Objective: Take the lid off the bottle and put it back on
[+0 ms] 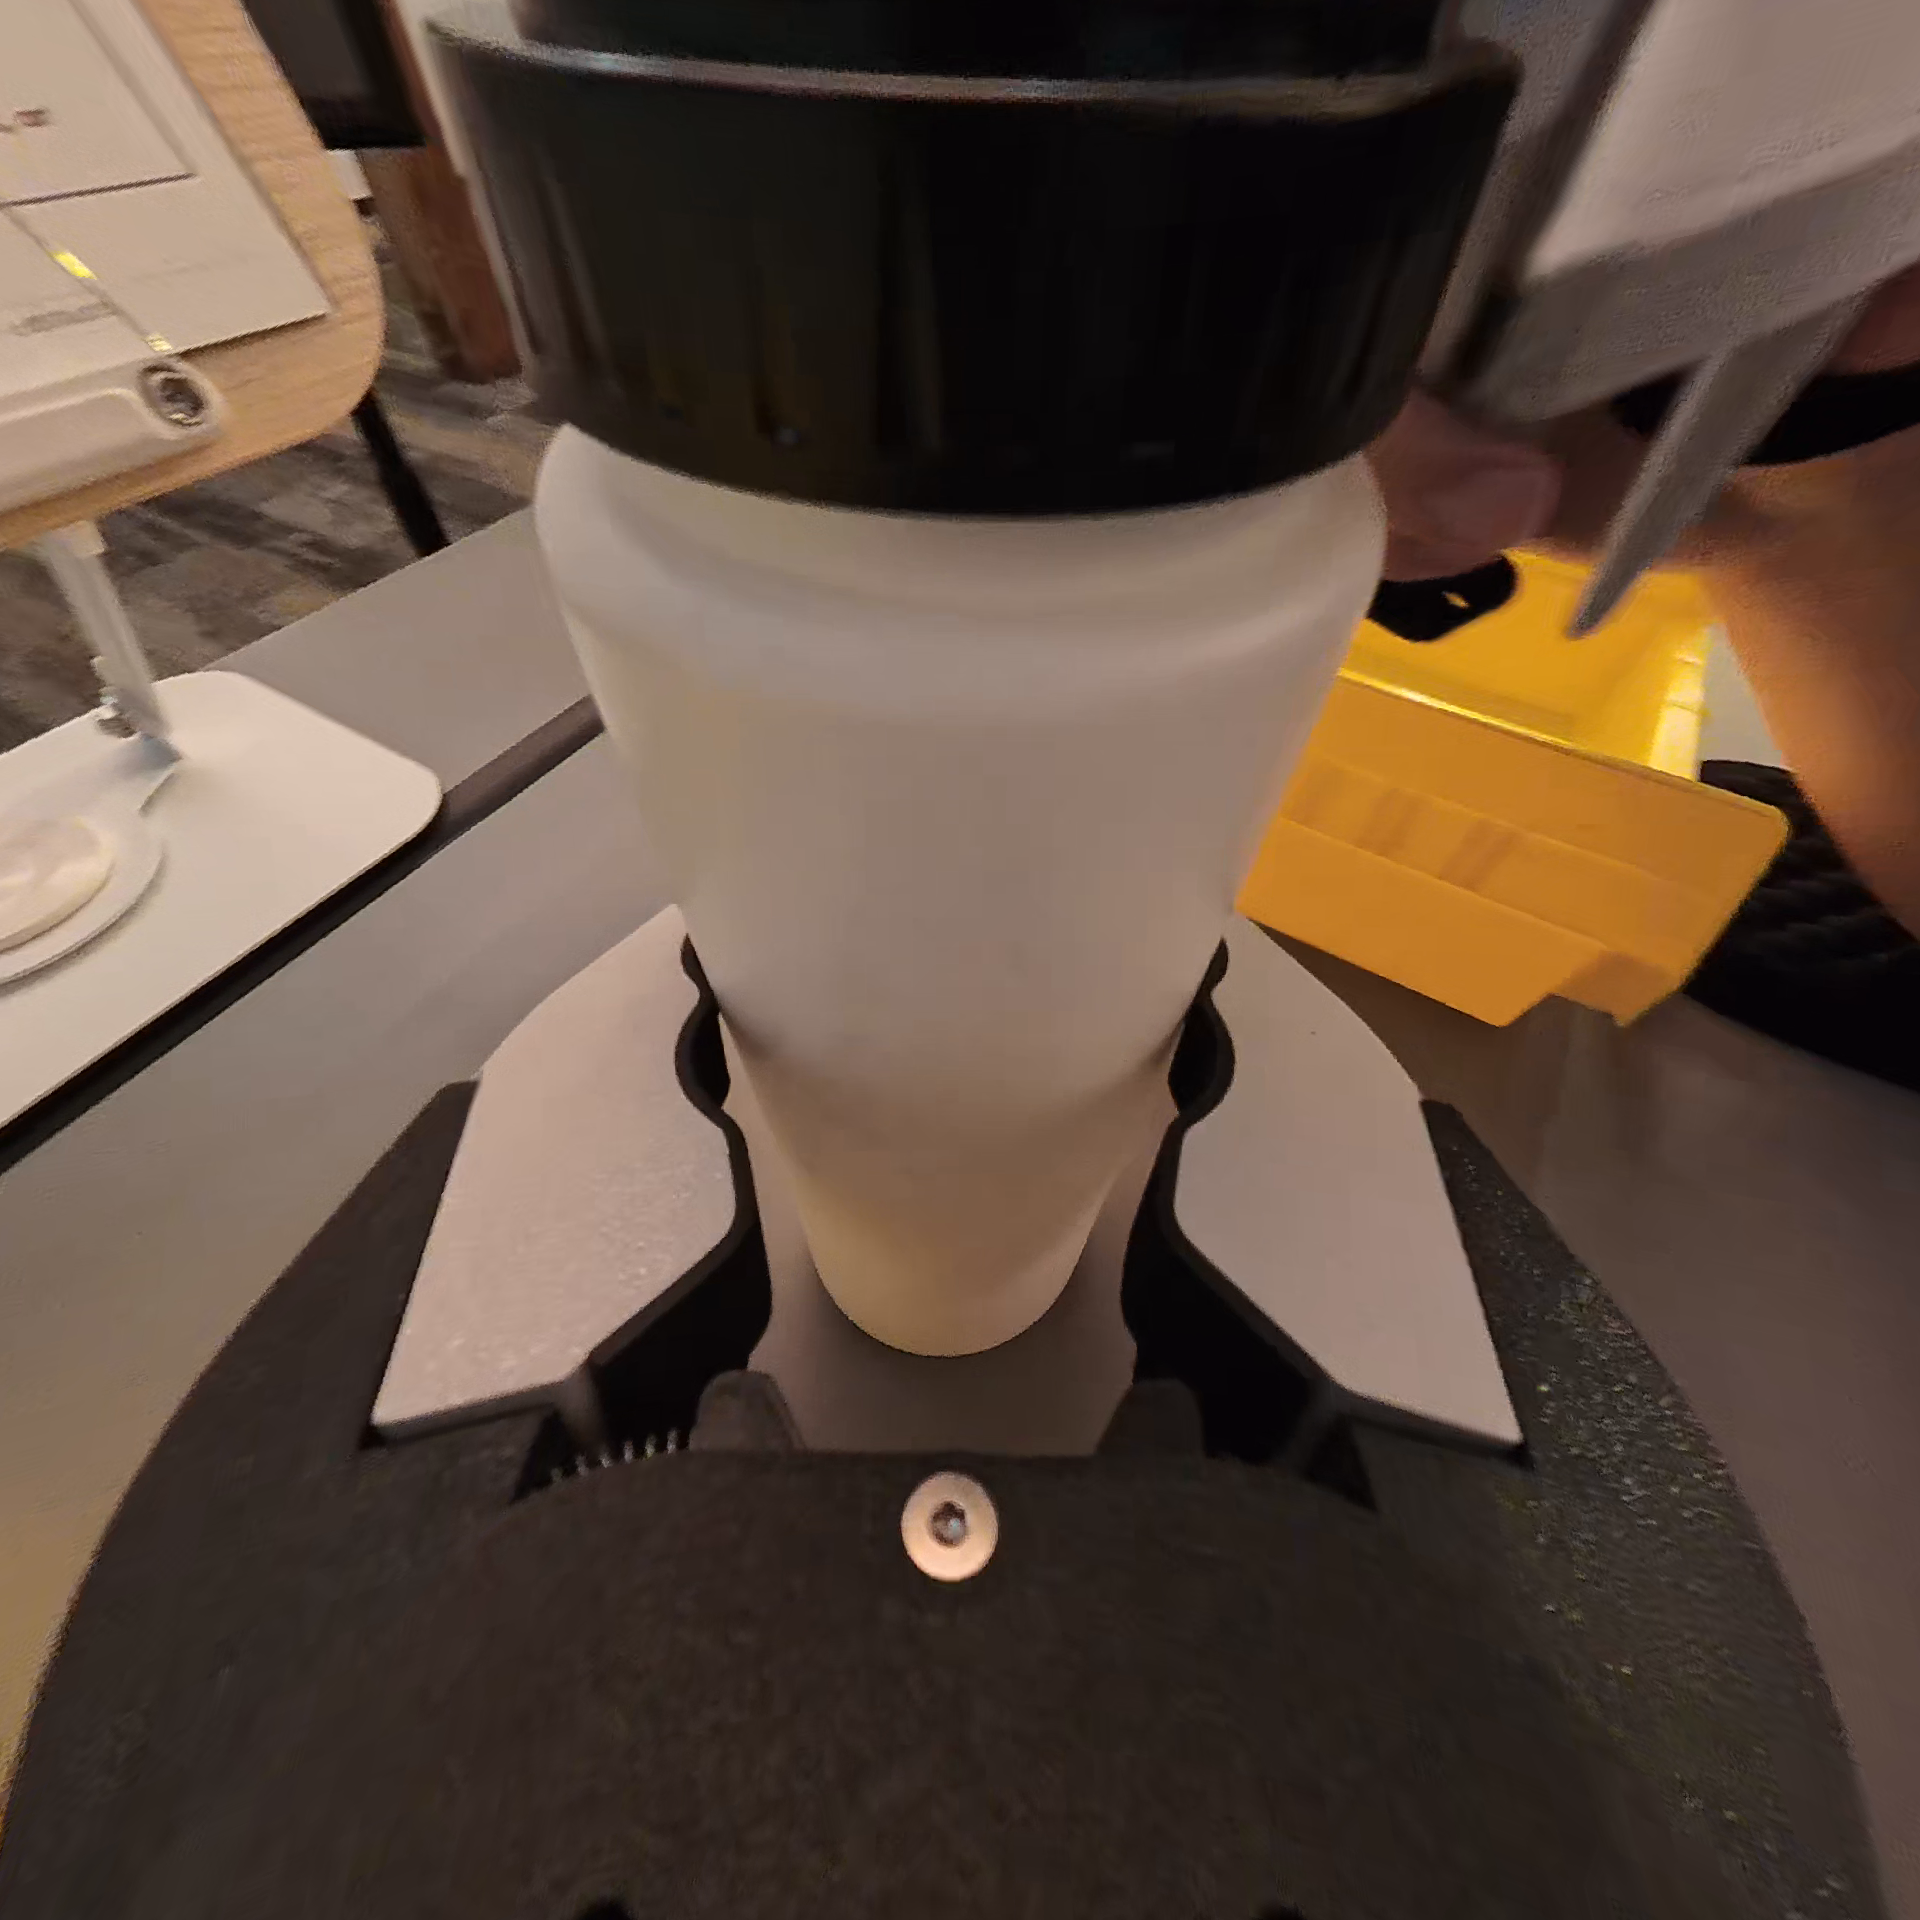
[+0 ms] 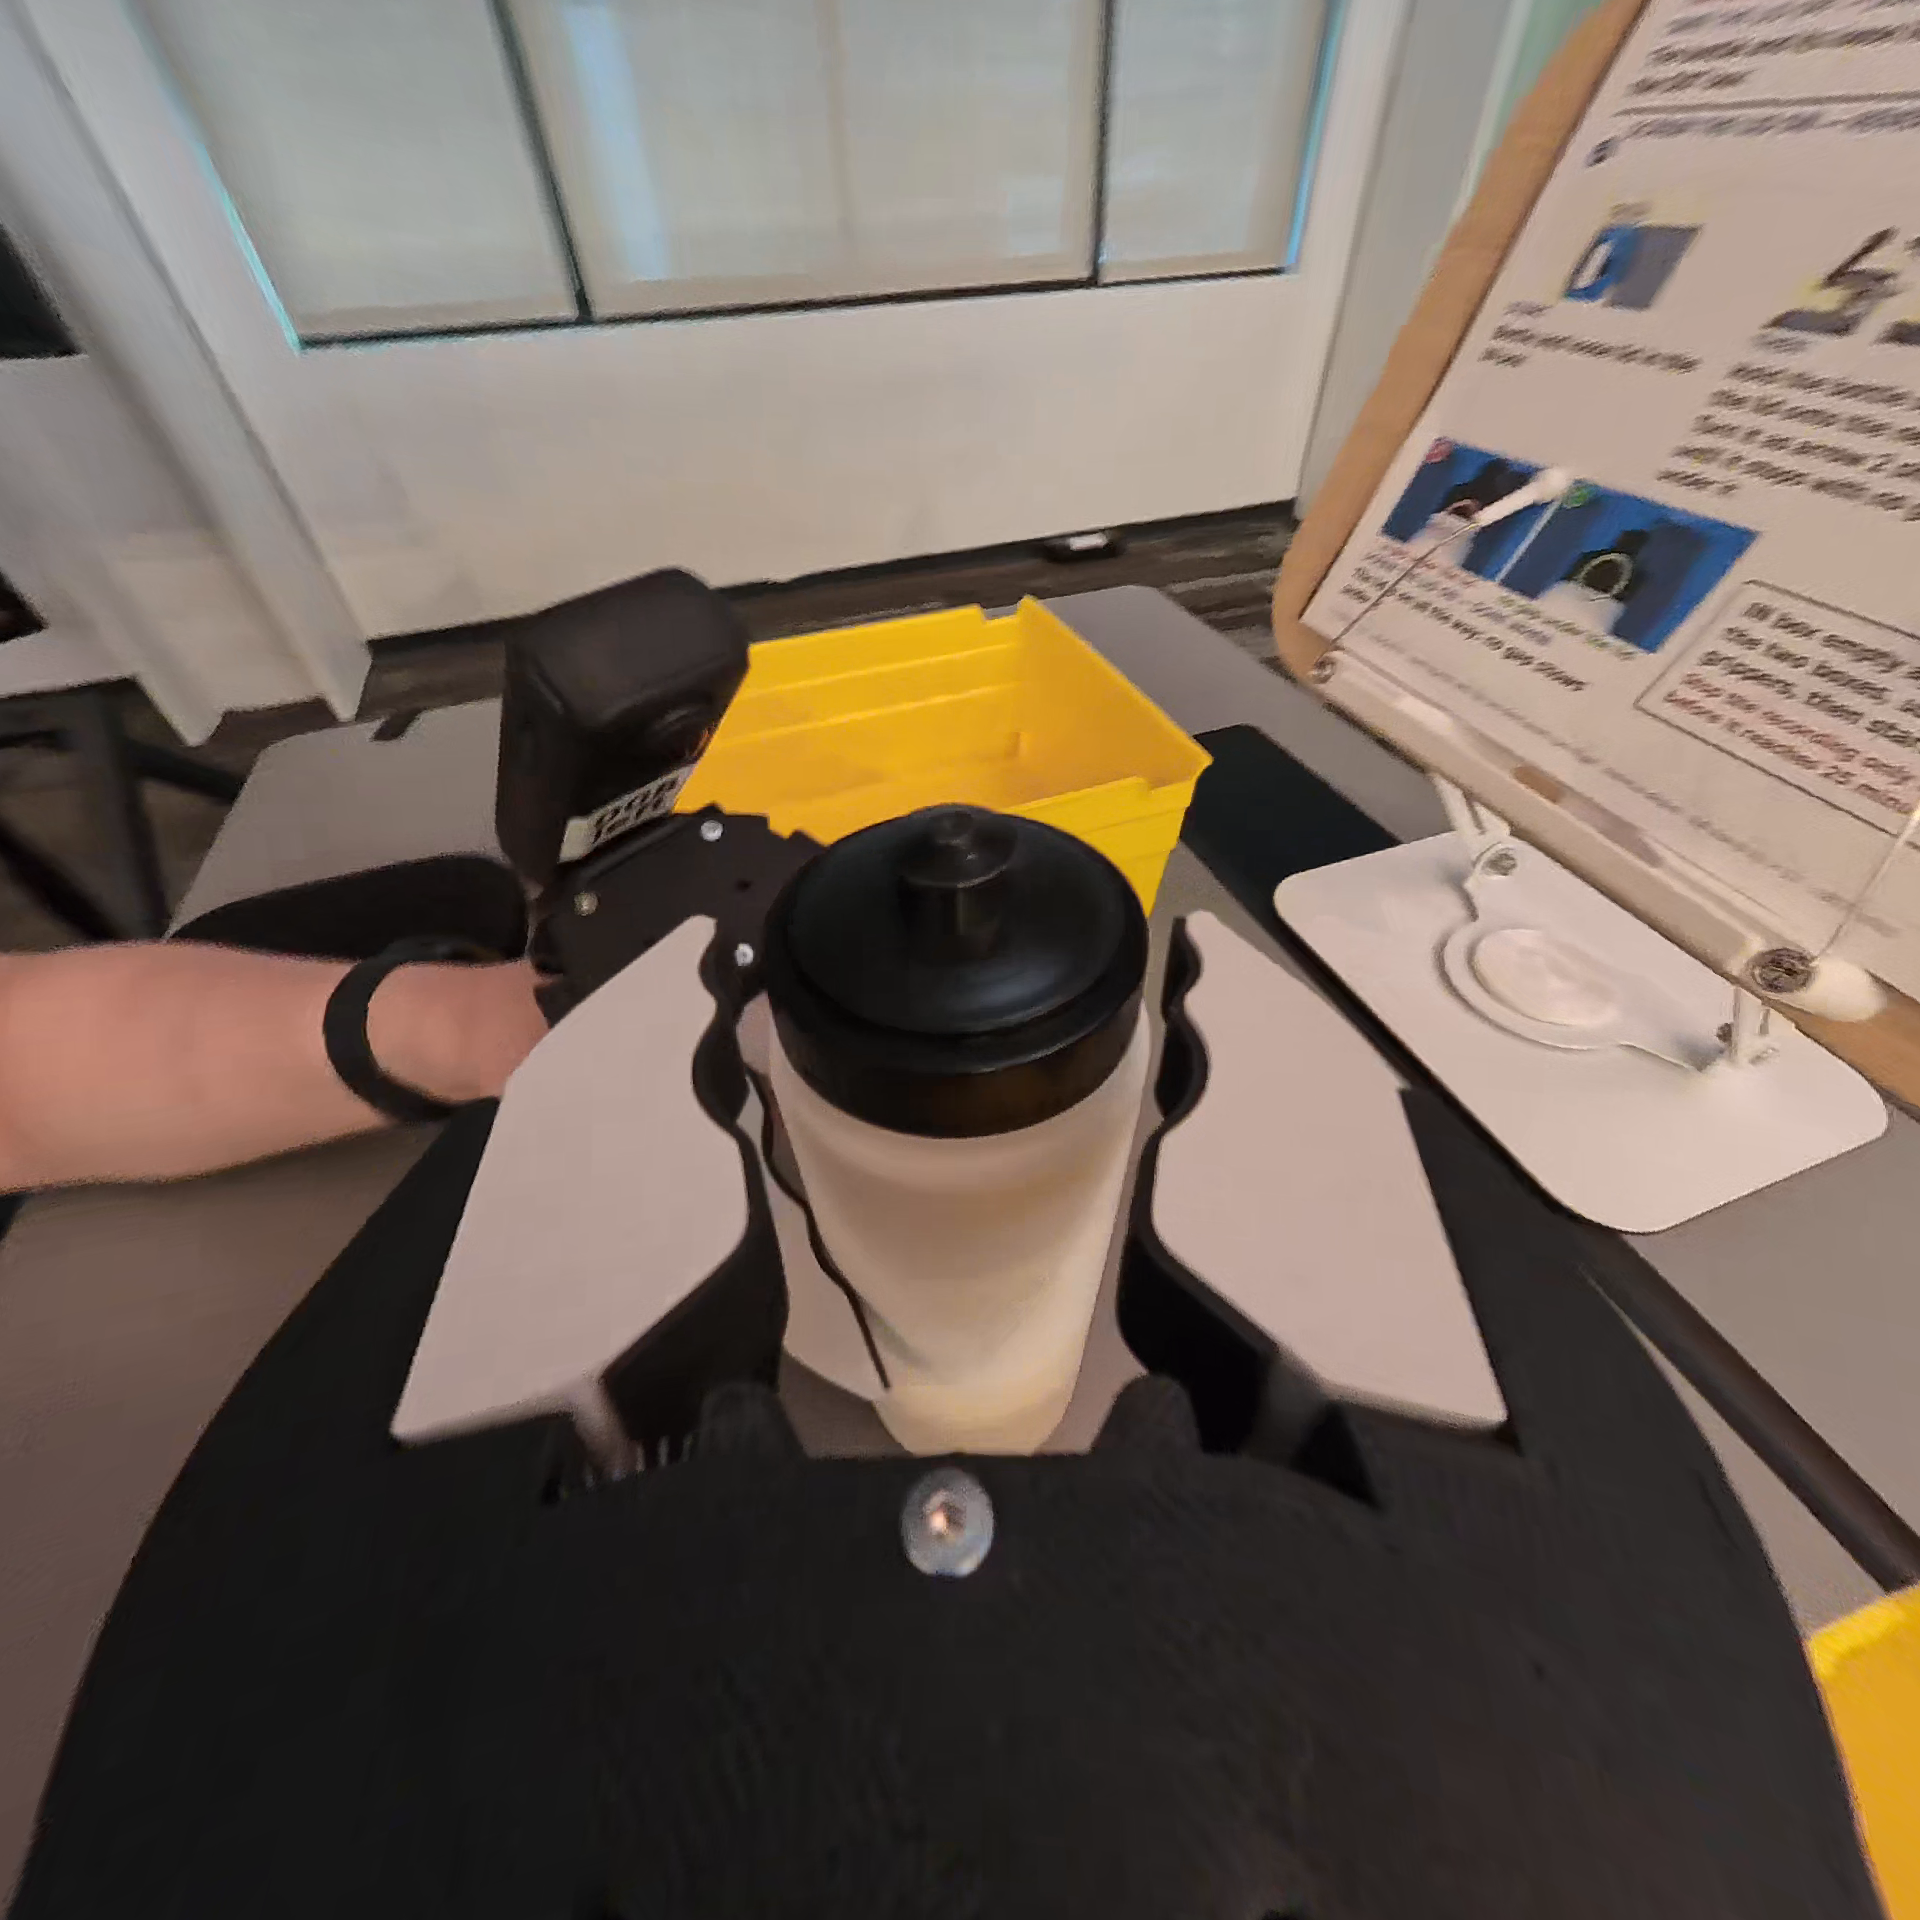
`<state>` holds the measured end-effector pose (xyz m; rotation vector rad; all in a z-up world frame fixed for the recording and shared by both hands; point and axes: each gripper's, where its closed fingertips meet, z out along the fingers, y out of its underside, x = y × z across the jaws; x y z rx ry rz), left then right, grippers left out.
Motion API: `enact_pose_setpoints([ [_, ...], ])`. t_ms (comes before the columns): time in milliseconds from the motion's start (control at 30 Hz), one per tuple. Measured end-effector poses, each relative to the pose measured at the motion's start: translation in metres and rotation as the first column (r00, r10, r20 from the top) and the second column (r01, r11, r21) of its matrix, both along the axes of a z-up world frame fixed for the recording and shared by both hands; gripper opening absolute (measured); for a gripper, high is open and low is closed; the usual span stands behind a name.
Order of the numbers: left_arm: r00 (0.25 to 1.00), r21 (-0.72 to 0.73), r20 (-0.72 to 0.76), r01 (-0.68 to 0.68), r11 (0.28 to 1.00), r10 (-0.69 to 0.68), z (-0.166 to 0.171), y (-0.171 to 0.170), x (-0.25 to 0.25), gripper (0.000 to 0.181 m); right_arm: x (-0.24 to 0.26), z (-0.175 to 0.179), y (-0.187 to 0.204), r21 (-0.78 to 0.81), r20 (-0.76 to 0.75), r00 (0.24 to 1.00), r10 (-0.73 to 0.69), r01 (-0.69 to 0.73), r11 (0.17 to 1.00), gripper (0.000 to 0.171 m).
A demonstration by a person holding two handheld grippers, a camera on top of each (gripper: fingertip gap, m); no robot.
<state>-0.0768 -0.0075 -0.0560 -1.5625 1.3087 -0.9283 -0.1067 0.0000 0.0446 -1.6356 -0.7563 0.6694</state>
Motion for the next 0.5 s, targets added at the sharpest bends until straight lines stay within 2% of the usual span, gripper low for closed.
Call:
enact_pose_setpoints([
  [100, 1.0, 0.004, 0.003, 0.031, 1.0, -0.031, 0.0, -0.004, 0.001, 0.086, -0.001, 0.0, -0.004, 0.063, 0.054, 0.998, 0.021, -0.025, 0.998, 0.073],
  [167, 1.0, 0.01, 0.002, -0.011, 1.0, 0.011, 0.0, 0.0, 0.001, 0.086, -0.001, 0.0, -0.002, 0.062, 0.063, 0.998, -0.007, 0.003, 0.998, 0.073],
  [300, 0.985, 0.009, -0.002, -0.17, 0.985, 0.17, 0.0, 0.016, -0.003, 0.085, 0.0, -0.001, 0.013, 0.049, 0.016, 0.982, -0.189, 0.188, 0.981, 0.073],
  [433, 0.963, 0.02, -0.013, -0.269, 0.963, 0.27, 0.0, 0.02, -0.007, 0.085, 0.0, 0.0, 0.018, 0.068, -0.009, 0.901, -0.433, 0.433, 0.899, 0.073],
  [500, 0.959, 0.023, -0.018, -0.281, 0.959, 0.282, 0.0, 0.02, -0.007, 0.085, -0.001, 0.0, 0.016, 0.081, 0.003, 0.887, -0.461, 0.46, 0.884, 0.073],
])
